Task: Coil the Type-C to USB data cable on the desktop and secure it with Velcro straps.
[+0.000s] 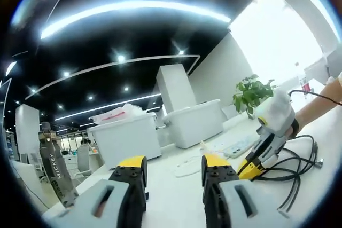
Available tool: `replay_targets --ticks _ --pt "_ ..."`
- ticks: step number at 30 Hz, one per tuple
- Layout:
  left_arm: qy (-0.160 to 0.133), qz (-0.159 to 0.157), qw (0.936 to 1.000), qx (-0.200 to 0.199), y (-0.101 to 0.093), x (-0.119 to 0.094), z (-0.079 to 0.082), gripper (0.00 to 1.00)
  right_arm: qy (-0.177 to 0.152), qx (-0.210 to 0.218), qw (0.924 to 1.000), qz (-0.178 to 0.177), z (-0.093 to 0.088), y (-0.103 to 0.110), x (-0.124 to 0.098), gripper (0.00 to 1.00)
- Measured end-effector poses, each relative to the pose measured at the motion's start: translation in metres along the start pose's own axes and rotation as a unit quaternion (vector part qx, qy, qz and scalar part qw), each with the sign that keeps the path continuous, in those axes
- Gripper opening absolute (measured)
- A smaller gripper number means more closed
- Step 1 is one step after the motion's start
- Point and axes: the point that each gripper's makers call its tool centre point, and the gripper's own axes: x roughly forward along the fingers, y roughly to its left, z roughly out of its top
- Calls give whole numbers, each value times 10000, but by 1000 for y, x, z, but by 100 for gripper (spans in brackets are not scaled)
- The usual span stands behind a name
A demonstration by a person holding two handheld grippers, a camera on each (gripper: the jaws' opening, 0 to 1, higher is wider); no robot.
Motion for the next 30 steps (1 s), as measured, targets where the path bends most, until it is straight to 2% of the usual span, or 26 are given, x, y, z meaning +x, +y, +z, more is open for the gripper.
replay_targets --ticks 5,10,14,17,19,22,25,27,30 --pt "58 -17 10000 56 -1 0 -3 42 -15 -180 9998 -80 3 -1 -6 4" --pt "62 -83 9999 25 -5 0 -4 42 -602 5 9972 -437 25 -16 -31 3" --pt "97 -172 9998 14 -15 2 -1 43 -1108 83 9904 -822 45 -30 -61 3" --pt "-93 -602 9980 -157 -38 6 13 43 -1613 64 9805 -1121 64 -37 -94 3" --pt "-188 -827 9963 -117 -52 10 25 43 -1955 59 9733 -1197 78 -35 -116 3" --pt "-339 -976 9946 132 -69 17 43 42 -2408 -50 9650 -1035 90 -22 -145 3" --pt "-456 -1008 9935 276 -79 23 51 37 -2625 -119 9602 -942 89 -13 -154 3" --pt "-460 -1072 9924 403 -87 24 47 31 -2731 -130 9590 -747 85 -2 -153 3" --pt "-115 -1079 9920 640 -93 22 27 28 -2691 -372 9606 -596 79 9 -151 3"
